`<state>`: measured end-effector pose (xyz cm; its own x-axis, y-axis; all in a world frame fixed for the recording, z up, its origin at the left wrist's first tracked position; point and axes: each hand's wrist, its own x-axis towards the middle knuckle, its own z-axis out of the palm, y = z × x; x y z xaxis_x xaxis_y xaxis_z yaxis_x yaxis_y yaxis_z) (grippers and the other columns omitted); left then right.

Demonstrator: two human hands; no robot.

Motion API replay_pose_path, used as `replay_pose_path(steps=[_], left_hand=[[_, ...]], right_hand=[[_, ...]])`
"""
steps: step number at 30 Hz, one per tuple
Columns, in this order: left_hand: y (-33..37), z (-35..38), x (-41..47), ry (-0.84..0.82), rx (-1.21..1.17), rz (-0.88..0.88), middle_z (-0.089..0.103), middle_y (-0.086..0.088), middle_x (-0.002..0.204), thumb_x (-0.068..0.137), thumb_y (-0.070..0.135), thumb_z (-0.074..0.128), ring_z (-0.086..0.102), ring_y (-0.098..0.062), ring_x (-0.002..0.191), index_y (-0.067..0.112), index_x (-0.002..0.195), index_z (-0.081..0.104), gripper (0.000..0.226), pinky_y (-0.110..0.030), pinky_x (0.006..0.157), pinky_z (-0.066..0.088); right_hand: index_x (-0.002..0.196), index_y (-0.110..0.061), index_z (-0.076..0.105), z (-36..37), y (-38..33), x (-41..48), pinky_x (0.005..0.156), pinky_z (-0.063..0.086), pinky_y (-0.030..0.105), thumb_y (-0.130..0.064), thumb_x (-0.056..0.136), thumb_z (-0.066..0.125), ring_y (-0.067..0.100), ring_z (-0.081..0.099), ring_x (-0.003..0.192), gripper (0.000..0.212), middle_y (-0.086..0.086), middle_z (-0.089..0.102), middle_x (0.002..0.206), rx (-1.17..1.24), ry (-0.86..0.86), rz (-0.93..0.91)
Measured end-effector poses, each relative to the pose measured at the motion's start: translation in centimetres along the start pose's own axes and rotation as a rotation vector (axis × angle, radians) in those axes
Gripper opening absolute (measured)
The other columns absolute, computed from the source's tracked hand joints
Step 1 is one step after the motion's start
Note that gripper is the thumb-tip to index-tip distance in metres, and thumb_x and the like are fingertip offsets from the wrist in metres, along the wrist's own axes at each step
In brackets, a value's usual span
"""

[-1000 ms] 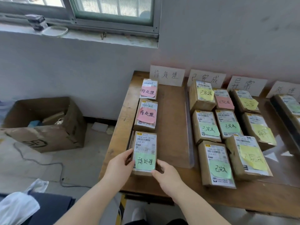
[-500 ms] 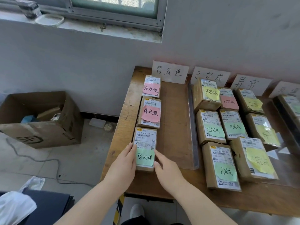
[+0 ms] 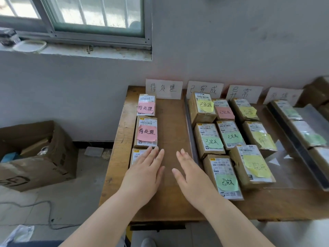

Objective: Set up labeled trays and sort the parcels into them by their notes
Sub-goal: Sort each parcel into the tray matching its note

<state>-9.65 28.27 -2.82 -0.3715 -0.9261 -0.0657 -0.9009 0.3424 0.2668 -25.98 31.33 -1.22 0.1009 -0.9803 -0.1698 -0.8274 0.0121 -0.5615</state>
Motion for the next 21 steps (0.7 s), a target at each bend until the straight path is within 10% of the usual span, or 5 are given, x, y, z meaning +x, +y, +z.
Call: replay_pose_path(steps=[5,21], left_hand=[[4.7,-1.7,1.0,0.074,0.042,0.126,-0.002,0.011,0.157,0.074,0.064,-0.029,-0.019,-0.004,0.137,0.031,0.151,0.000,0.088,-0.022,0.108,-0.012],[26.2,-2.1,-2.3,0.177,0.035,0.223,-0.019,0.016,0.150,0.077,0.063,-0.017,-0.023,-0.005,0.139,0.040,0.136,-0.023,0.064,-0.027,0.112,-0.014]], right_hand=[[0.152,-0.032,0.007,-4.3,2.1,-2.6,0.112,0.009,0.017,-0.047,0.100,0.031,-0.003,-0.001,0.144,0.059,-0.017,0.001,0.159,0.000,0.126,0.032],[0.151,-0.034,0.010,-17.6,17.6,-20.4,0.111,0.016,0.019,-0.052,0.094,0.028,0.000,0.005,0.144,0.062,-0.019,0.007,0.158,0.090,0.344,0.220]])
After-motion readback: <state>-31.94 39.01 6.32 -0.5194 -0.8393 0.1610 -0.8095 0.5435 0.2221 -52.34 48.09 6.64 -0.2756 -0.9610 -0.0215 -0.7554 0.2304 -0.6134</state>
